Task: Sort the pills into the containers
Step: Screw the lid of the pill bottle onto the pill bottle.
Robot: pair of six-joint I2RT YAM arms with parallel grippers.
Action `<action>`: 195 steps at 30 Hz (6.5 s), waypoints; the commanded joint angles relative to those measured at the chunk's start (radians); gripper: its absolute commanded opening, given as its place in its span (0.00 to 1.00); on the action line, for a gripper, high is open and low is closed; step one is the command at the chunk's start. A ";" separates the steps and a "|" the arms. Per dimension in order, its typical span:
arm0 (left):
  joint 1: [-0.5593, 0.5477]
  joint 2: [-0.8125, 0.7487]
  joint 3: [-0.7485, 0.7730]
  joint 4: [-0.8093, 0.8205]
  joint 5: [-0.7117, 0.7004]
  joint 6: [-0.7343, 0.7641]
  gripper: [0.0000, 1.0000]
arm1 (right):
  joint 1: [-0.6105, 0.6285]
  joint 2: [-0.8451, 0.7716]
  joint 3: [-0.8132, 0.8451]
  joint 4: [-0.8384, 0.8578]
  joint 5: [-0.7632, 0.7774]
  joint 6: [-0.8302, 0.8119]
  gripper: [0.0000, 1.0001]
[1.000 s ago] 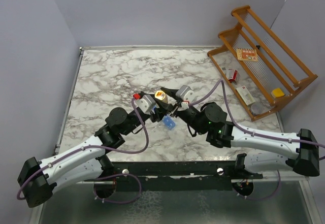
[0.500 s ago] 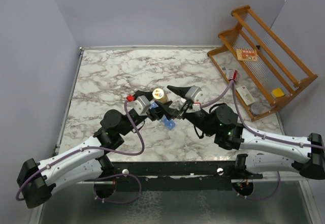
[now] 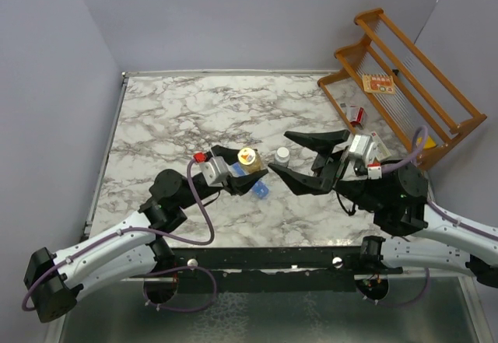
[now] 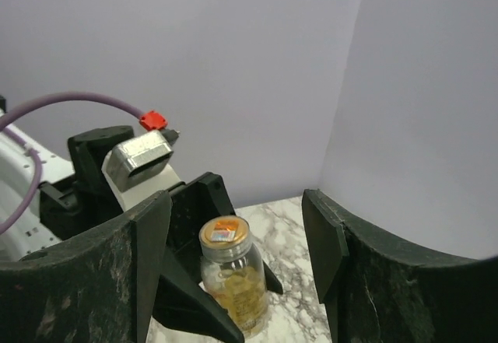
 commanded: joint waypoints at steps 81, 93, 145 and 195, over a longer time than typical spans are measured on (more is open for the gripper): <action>-0.006 -0.011 0.090 0.028 0.002 0.044 0.00 | 0.005 0.238 -0.062 -0.174 0.035 -0.004 0.01; -0.006 0.017 0.093 0.050 -0.106 0.077 0.00 | 0.007 0.338 -0.053 -0.012 0.188 -0.017 0.31; -0.022 0.146 0.171 -0.084 0.951 -0.075 0.00 | 0.007 -0.077 -0.024 -0.370 -0.512 0.010 0.62; -0.041 0.073 0.120 -0.082 0.539 -0.040 0.00 | 0.007 0.011 -0.055 -0.307 -0.445 0.014 0.20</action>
